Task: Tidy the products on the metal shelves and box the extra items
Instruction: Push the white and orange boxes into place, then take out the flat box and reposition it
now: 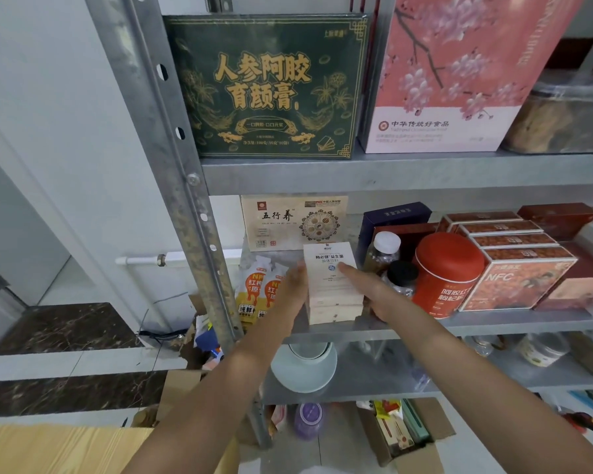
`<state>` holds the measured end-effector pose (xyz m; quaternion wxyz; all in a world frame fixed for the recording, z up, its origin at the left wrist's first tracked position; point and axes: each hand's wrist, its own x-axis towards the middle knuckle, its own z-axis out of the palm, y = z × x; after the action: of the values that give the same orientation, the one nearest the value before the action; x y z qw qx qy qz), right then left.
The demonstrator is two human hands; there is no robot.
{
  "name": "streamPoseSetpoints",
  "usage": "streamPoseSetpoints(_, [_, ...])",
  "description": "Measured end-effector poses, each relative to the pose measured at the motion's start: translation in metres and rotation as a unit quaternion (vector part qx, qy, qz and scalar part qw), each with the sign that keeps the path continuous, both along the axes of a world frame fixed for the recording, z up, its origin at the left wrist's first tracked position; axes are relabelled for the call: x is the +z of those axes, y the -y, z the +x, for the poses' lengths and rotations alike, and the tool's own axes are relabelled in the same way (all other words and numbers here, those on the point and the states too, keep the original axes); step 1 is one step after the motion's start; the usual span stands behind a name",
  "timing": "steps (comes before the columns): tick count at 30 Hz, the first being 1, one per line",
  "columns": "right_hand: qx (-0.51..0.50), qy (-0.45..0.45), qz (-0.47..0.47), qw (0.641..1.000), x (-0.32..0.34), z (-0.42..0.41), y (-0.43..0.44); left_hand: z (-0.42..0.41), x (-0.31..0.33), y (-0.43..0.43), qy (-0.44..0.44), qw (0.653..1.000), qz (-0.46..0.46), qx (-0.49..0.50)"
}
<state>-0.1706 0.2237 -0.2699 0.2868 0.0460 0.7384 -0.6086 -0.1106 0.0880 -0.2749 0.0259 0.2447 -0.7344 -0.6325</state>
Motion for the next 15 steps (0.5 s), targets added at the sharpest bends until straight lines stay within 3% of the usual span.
streamPoseSetpoints(1, [0.001,-0.052,0.058,0.997,0.003,-0.001,0.002,0.005,-0.008,0.009,-0.035,0.987,-0.155,0.002])
streamPoseSetpoints(3, [0.015,-0.167,0.193,0.967,0.007,-0.007,0.007,0.014,-0.023,0.028,-0.02,0.895,-0.444,-0.034])
streamPoseSetpoints(4, [0.028,-0.223,0.26,0.939,0.009,-0.009,0.011,0.017,-0.031,0.036,0.014,0.848,-0.527,-0.053])
streamPoseSetpoints(5, [0.042,-0.279,0.316,0.906,0.011,-0.011,0.016,0.019,-0.038,0.041,0.048,0.822,-0.564,-0.063])
streamPoseSetpoints(8, [0.109,-0.435,0.409,0.794,0.018,-0.022,0.036,0.02,-0.056,0.048,0.096,0.798,-0.588,-0.093])
streamPoseSetpoints(11, [0.195,-0.505,0.466,0.7,0.018,-0.05,0.054,0.014,-0.08,0.055,0.134,0.784,-0.594,-0.122])
streamPoseSetpoints(13, [0.216,-0.507,0.49,0.676,0.017,-0.07,0.061,0.009,-0.094,0.057,0.151,0.778,-0.597,-0.126])
streamPoseSetpoints(15, [0.216,-0.506,0.491,0.676,0.016,-0.091,0.068,0.004,-0.102,0.057,0.147,0.773,-0.606,-0.117])
